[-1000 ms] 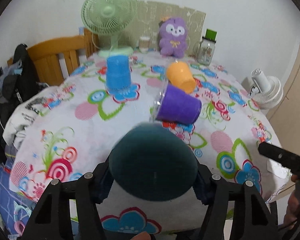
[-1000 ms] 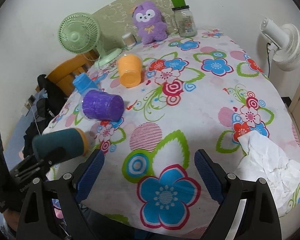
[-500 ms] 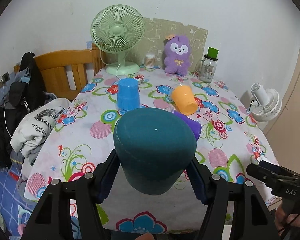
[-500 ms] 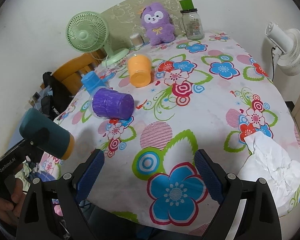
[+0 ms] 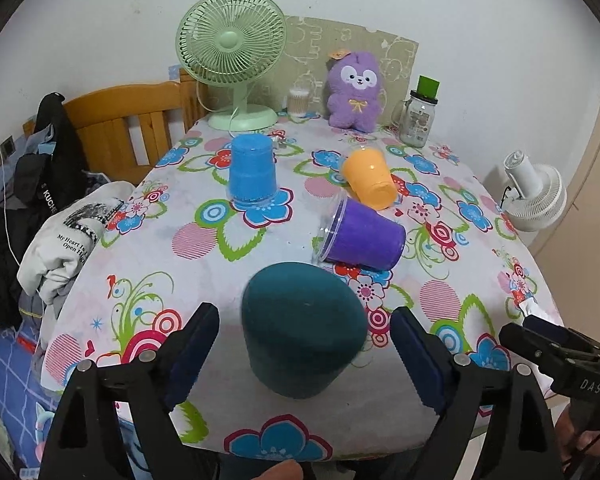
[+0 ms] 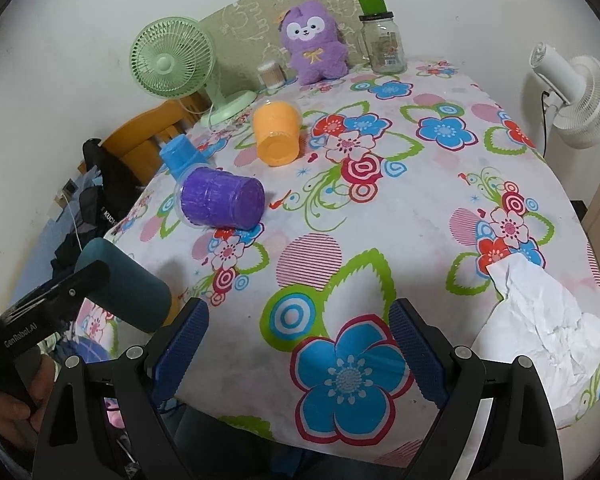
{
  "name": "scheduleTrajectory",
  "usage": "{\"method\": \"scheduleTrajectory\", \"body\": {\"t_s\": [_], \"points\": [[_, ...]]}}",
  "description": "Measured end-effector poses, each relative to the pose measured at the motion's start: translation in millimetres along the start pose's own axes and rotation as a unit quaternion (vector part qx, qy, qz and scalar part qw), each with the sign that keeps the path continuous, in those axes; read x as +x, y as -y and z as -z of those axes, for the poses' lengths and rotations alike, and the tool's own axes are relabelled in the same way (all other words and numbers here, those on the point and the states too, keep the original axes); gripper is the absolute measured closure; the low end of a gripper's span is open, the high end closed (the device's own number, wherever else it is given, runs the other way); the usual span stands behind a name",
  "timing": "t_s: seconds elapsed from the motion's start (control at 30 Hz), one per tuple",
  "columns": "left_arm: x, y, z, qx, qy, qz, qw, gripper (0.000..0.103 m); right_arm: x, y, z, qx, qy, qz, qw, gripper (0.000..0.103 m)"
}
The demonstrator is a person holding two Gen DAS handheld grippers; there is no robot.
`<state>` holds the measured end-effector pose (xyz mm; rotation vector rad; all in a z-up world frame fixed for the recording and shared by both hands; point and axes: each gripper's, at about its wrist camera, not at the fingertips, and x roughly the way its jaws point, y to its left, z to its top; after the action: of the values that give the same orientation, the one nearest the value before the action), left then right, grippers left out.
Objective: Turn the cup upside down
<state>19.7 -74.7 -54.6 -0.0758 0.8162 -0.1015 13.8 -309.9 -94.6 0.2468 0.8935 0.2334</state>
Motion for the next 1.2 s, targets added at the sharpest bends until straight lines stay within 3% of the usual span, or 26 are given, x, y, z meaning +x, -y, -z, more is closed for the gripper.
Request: {"method": "scheduleTrajectory", "body": {"t_s": [0.73,1.2], "points": [[-12,-12,0,-0.01,0.004,0.001,0.9999,0.001,10,-45,-13,-0.05,-0.001,0.013,0.999,0.01],[-29,-19,-2,-0.012,0.017,0.005,0.9998,0.0,4,-73,-25,-0.078,0.012,0.022,0.997,0.01]]}}
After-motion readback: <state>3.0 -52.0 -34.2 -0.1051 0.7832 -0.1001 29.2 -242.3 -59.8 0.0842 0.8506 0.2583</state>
